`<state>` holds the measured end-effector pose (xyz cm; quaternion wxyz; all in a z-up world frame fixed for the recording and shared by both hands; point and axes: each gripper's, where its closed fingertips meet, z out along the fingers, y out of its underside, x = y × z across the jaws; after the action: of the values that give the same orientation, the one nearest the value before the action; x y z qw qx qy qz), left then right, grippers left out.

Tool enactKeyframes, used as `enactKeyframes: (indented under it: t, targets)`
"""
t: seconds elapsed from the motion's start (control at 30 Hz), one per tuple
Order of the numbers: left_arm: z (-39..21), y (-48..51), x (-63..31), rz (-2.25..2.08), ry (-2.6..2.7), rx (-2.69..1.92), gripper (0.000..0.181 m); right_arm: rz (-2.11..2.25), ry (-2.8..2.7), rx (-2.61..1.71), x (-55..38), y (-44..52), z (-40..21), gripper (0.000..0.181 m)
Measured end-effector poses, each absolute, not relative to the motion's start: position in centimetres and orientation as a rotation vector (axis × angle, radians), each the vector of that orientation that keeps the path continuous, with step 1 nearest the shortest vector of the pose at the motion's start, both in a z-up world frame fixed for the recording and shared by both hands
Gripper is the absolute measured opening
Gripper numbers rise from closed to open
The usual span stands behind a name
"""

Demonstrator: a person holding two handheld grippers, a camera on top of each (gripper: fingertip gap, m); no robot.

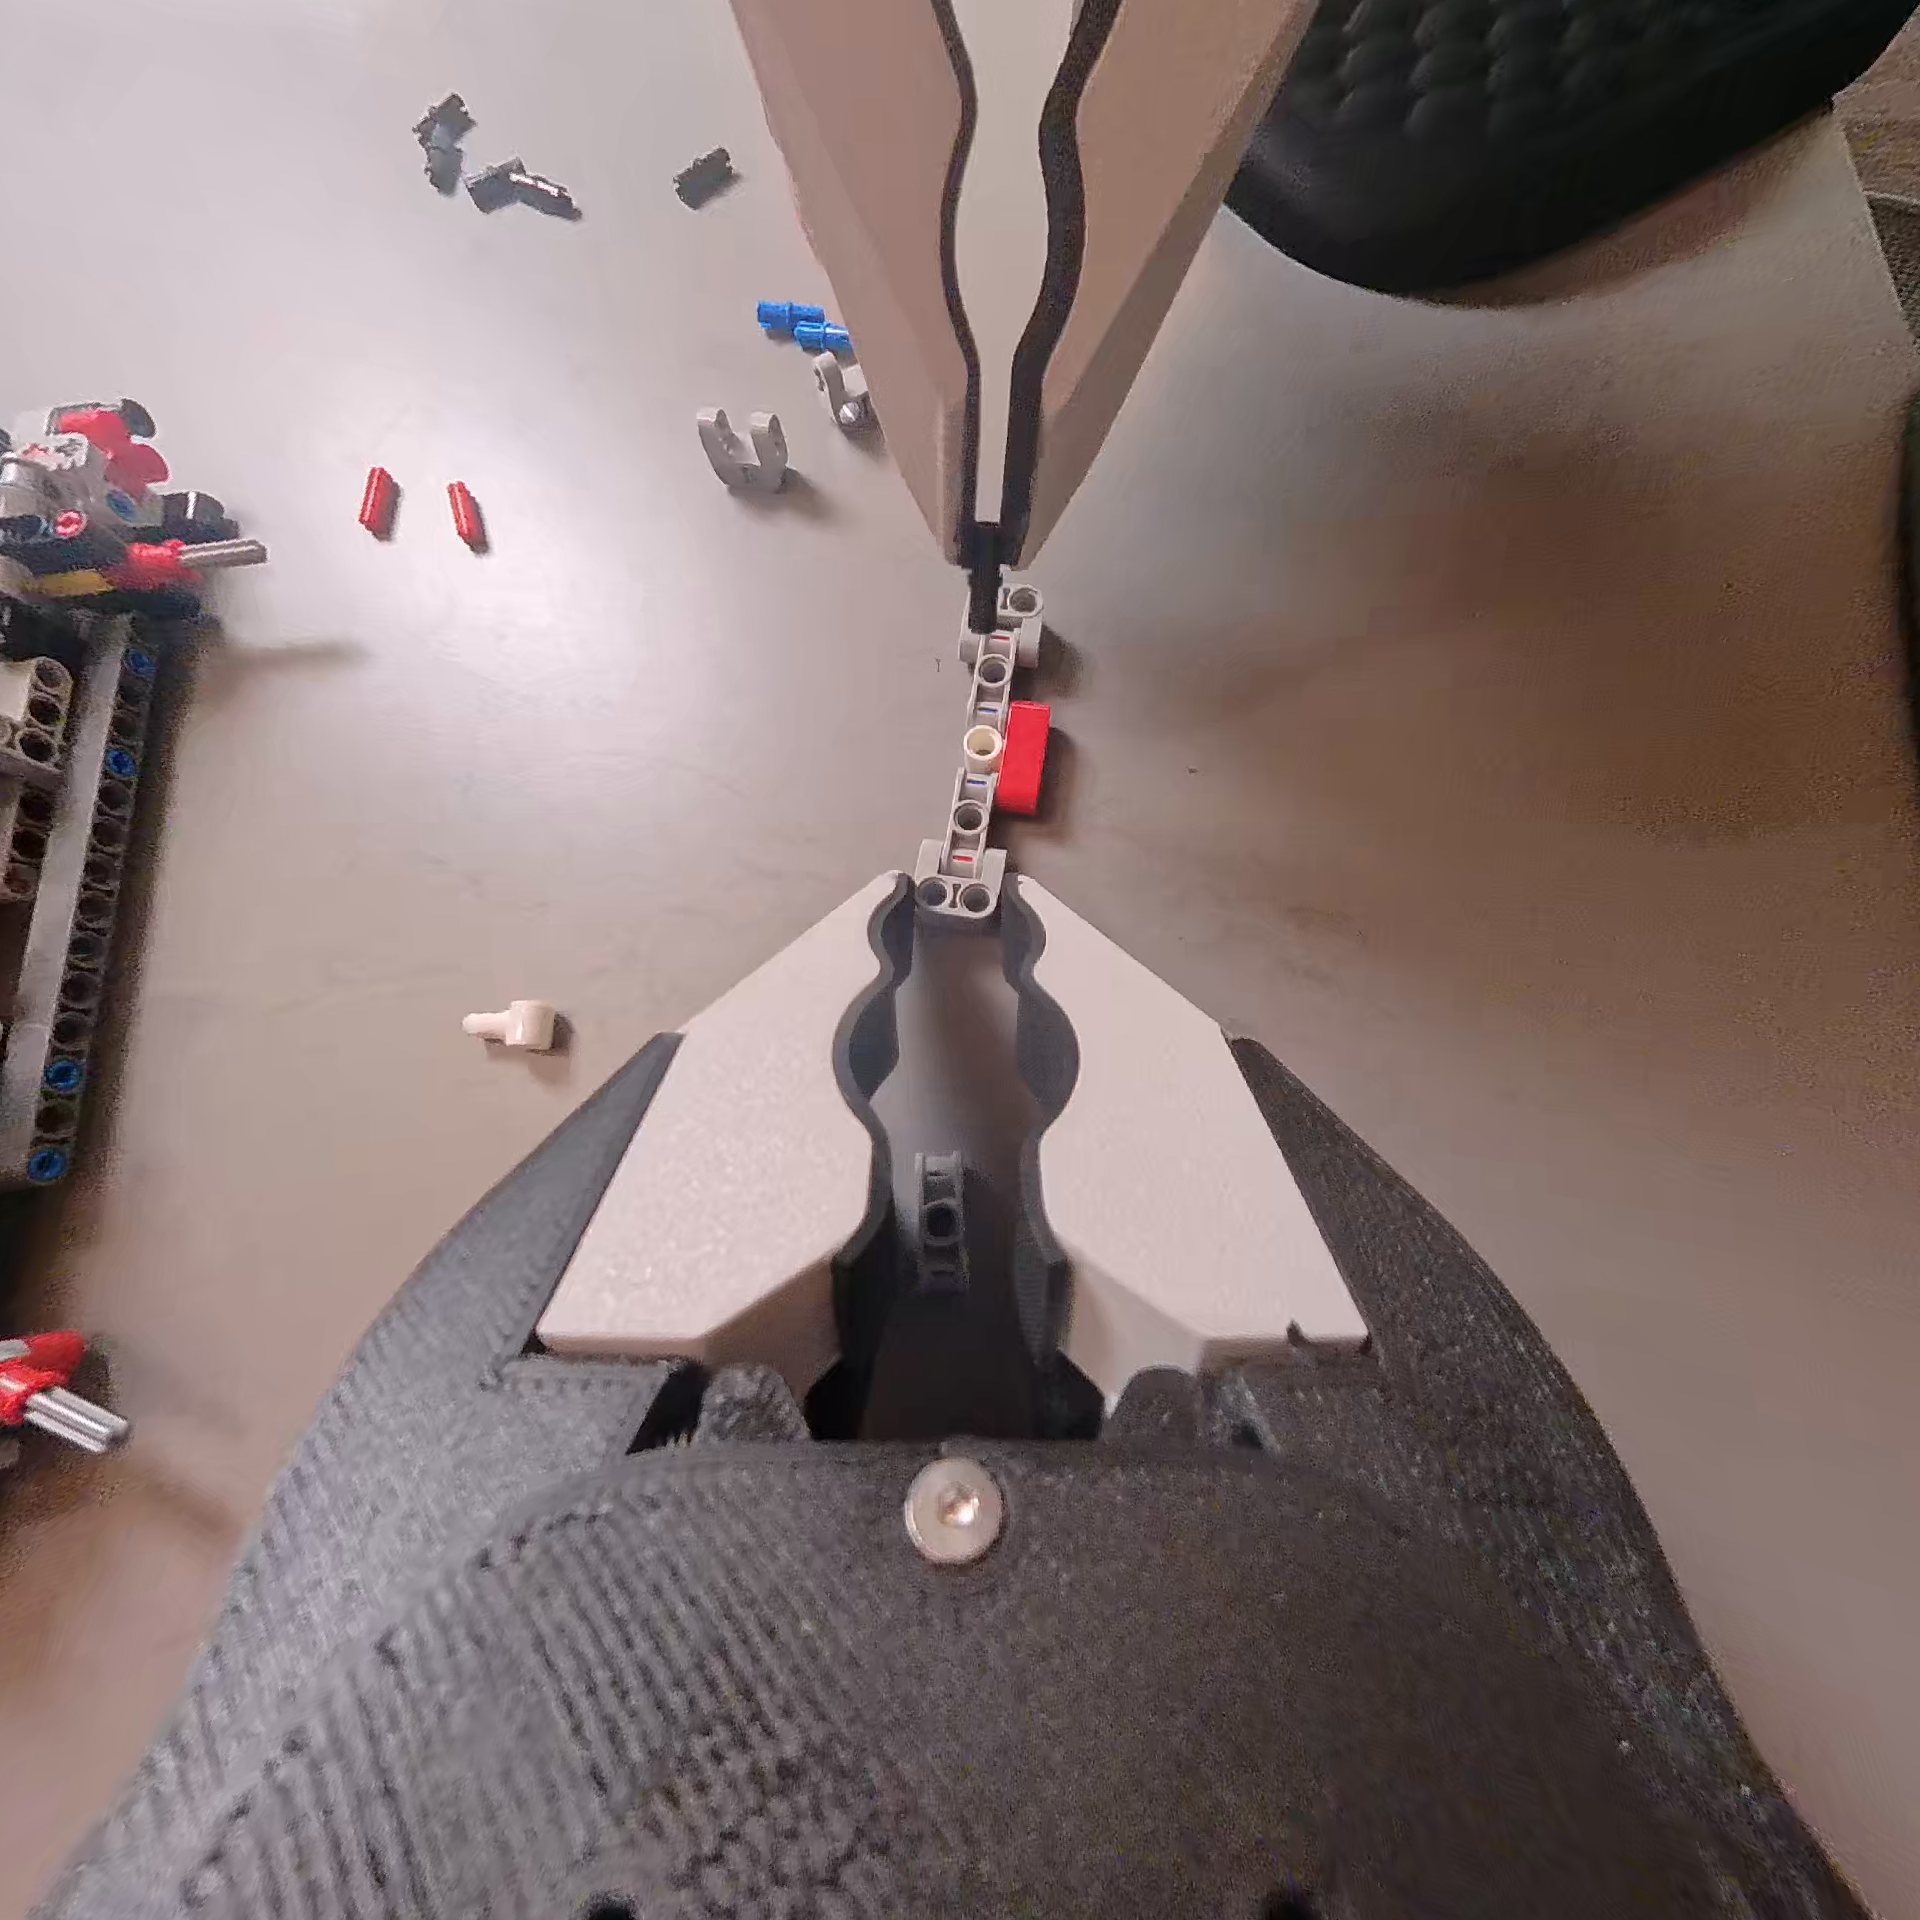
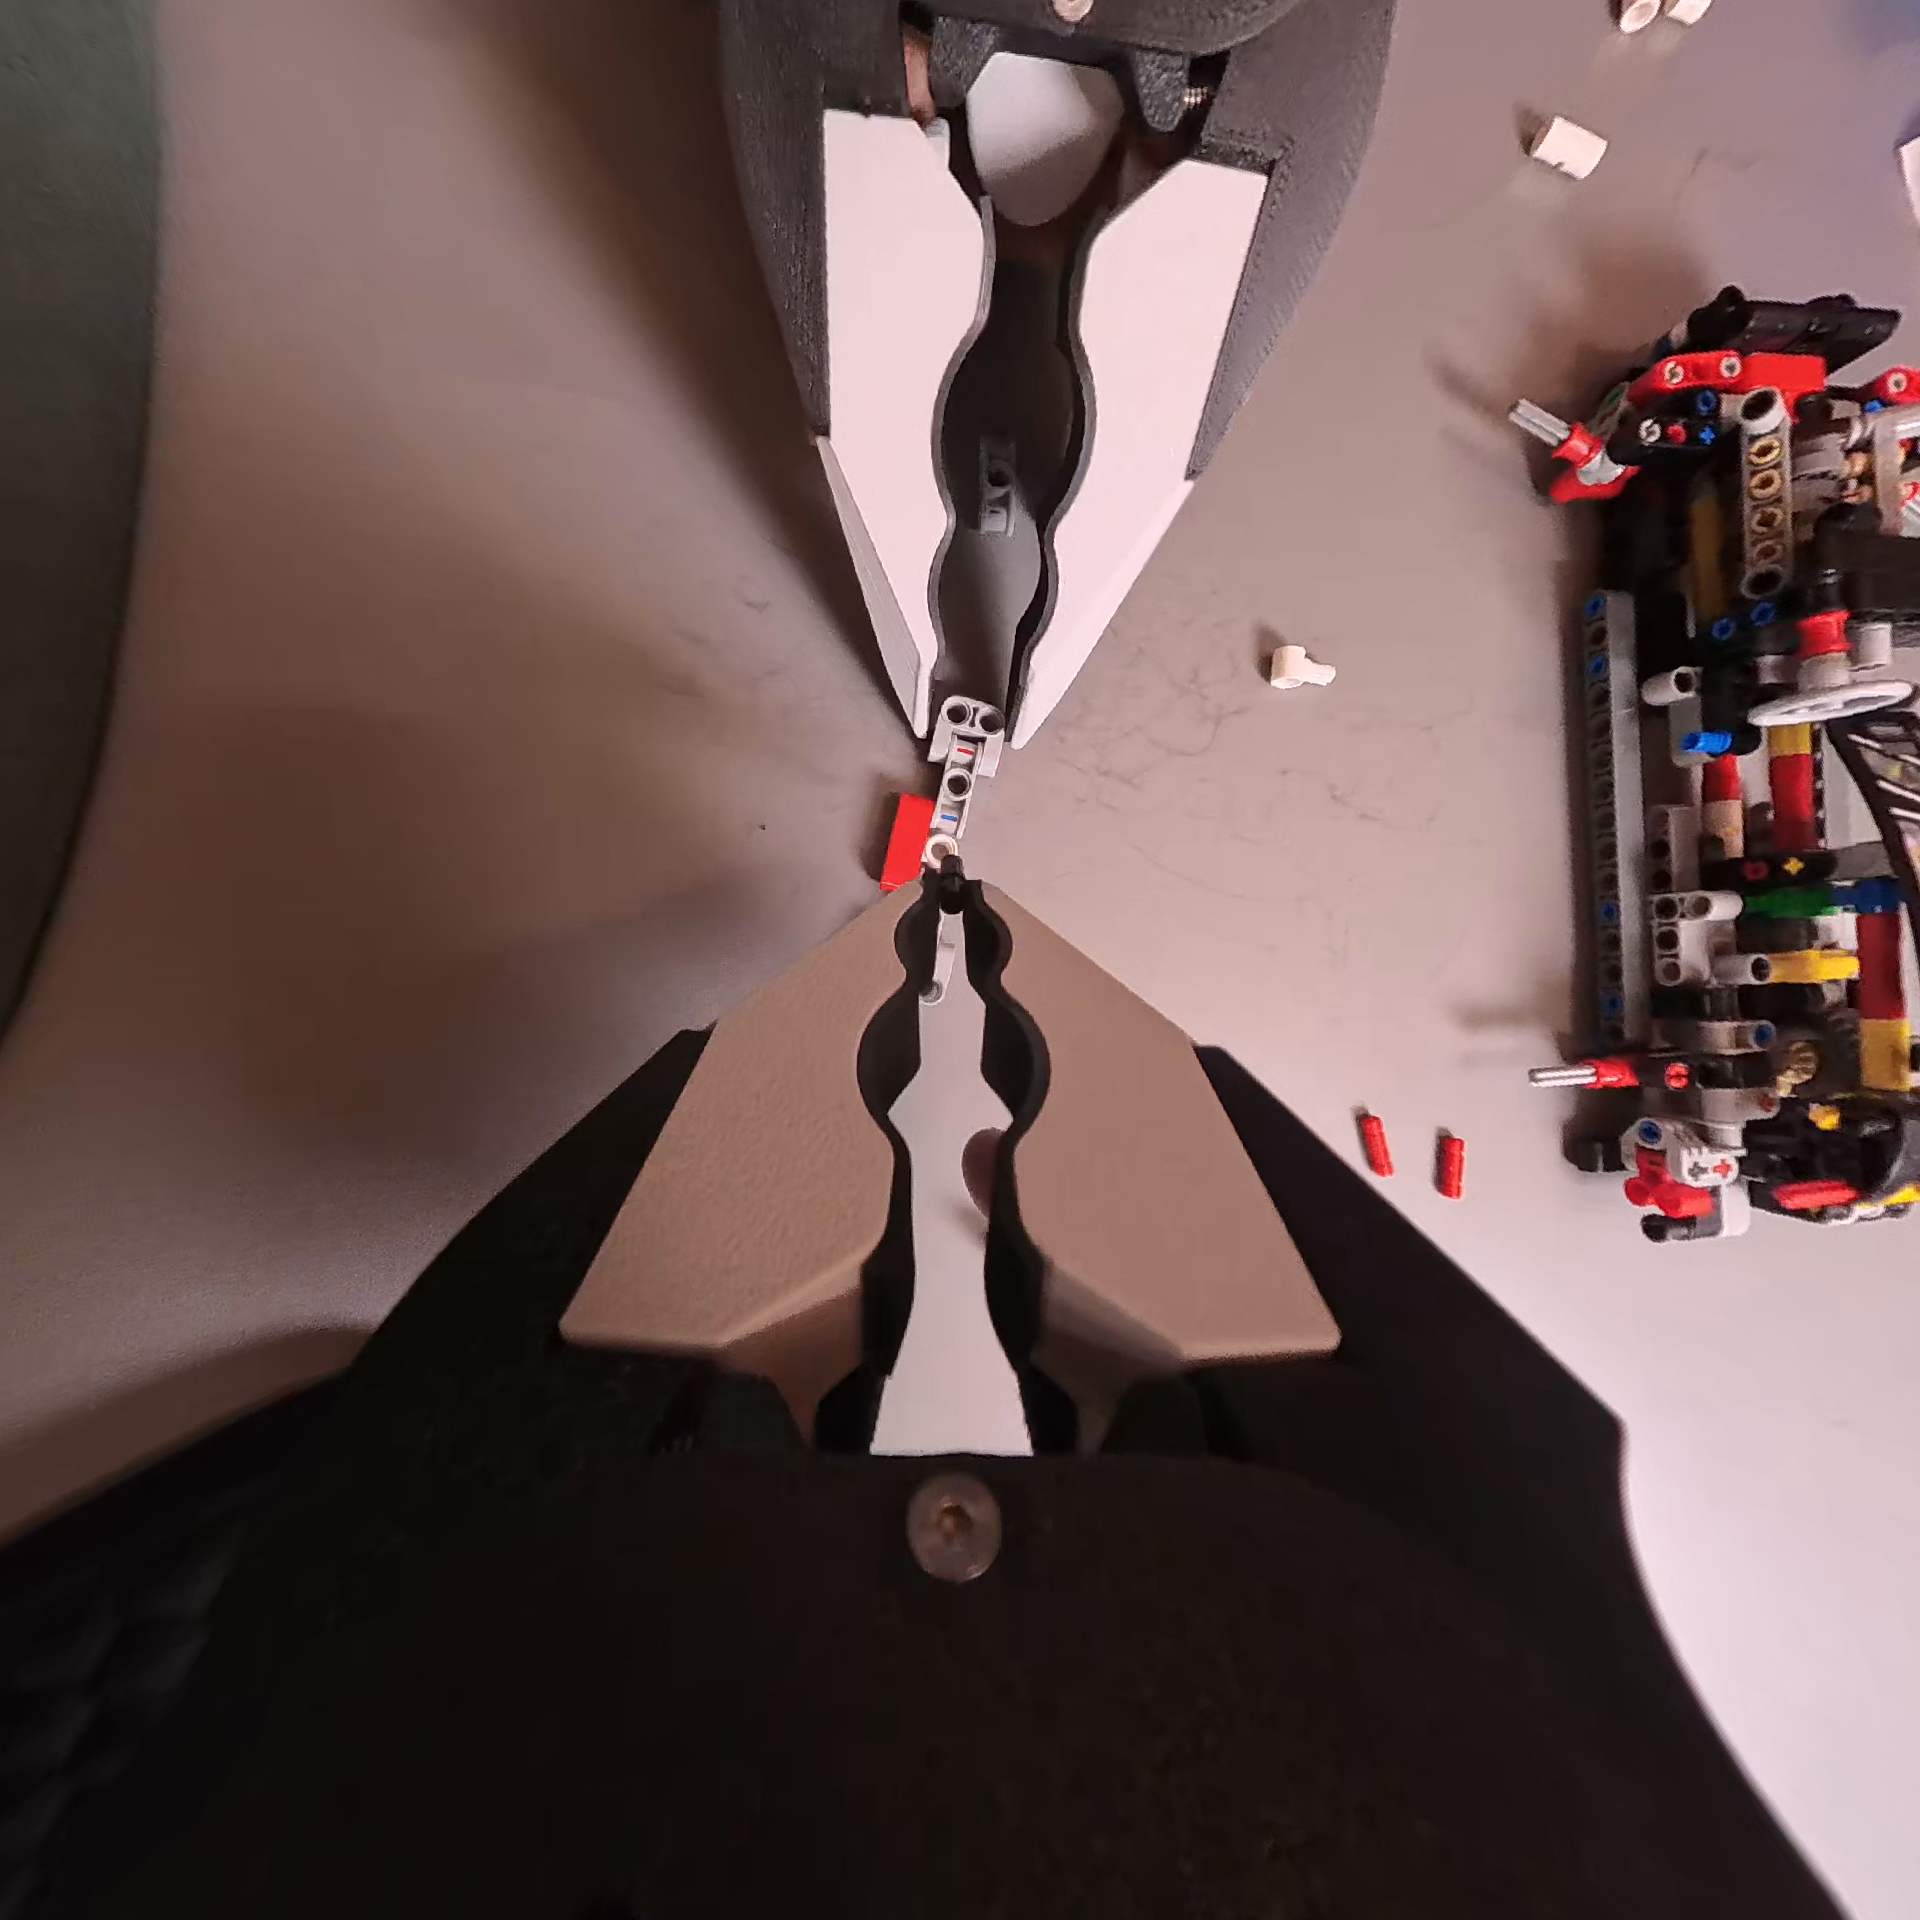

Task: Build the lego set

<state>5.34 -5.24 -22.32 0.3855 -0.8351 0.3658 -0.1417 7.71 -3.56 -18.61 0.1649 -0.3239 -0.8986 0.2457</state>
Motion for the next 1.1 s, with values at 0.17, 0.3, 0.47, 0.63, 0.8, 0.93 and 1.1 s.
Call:
enactKeyframes:
  t: [0.17,0.3,0.47,0.63,0.8,0.93,1.1]
  targets:
    - [-22.3,-5.3,5.4,-0.370,0.947,-2.126,0.015,0.624,-2.628,-0.893,7.7,-3.6,-19.2,0.002]
    - [-22.3,-5.5,5.5,-0.380,0.952,-2.116,0.015,0.561,-2.692,-0.853,7.5,-4.1,-19.9,0.002]
    - [-22.4,-5.6,5.5,-0.386,0.953,-2.116,0.015,0.428,-2.766,-0.806,7.1,-4.1,-20.8,0.002]
    - [-22.3,-5.7,5.5,-0.385,0.956,-2.111,0.015,0.319,-2.842,-0.752,7.1,-4.3,-21.0,0.002]
    - [-22.3,-5.7,5.5,-0.384,0.958,-2.108,0.015,0.229,-2.911,-0.694,7.2,-4.6,-21.2,0.002]
    - [-22.3,-5.7,5.5,-0.388,0.958,-2.105,0.015,0.171,-2.957,-0.652,7.3,-4.7,-21.3,0.002]
    - [-22.3,-5.8,5.5,-0.393,0.950,-2.107,0.014,0.108,-2.993,-0.579,7.1,-4.7,-21.4,0.002]
